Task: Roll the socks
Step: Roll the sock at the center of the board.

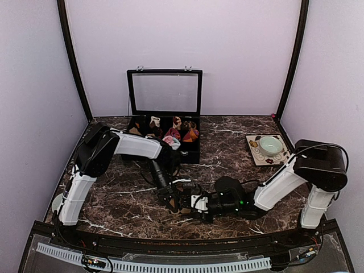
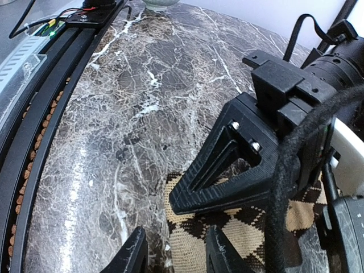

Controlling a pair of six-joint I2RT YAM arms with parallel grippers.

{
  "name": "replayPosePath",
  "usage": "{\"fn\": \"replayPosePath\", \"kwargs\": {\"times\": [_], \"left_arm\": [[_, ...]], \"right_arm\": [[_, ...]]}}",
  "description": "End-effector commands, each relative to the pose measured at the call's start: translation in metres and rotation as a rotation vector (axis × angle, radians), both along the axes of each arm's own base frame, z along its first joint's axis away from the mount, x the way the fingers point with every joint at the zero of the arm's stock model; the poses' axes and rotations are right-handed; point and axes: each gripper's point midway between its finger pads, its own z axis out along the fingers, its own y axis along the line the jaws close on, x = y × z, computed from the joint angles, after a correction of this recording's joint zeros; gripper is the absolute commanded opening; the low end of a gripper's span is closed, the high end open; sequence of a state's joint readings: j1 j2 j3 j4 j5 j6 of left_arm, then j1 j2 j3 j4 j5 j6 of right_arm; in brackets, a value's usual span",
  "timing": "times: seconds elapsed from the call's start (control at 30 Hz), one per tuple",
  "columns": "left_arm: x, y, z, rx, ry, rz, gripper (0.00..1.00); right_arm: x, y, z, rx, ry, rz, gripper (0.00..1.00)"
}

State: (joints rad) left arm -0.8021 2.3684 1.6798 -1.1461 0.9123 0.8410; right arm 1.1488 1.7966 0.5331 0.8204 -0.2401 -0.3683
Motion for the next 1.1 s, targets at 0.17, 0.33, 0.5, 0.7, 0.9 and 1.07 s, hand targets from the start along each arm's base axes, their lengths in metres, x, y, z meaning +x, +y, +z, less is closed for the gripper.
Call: {"fn": "replayPosePath", "kwargs": {"times": [0.17, 0.33, 0.5, 0.7, 0.9, 1.07], "left_arm": [[0.000, 0.030, -0.050, 0.167, -0.081, -0.075, 0.00], [-0.001, 0.031, -0.046, 0.156, -0.086, -0.083, 0.02], [-0.003, 0.034, -0.044, 0.154, -0.080, -0.093, 0.04], [0.000, 0.034, -0.036, 0.141, -0.114, -0.088, 0.17], [0.031, 0.024, 0.006, 0.016, -0.396, 0.037, 0.99], [0.063, 0.041, 0.036, 0.004, -0.659, 0.151, 0.99]], "right_arm": [[-0.002, 0.002, -0.021, -0.061, 0.026, 0.063, 0.31], [0.009, -0.006, -0.036, -0.102, 0.037, -0.009, 0.31], [0.018, -0.009, -0.048, -0.130, 0.046, -0.064, 0.28], [0.018, -0.018, -0.067, -0.214, 0.129, -0.076, 0.10], [0.007, -0.032, -0.076, -0.254, 0.214, -0.087, 0.00], [-0.003, -0.038, -0.083, -0.270, 0.325, -0.107, 0.00]]}}
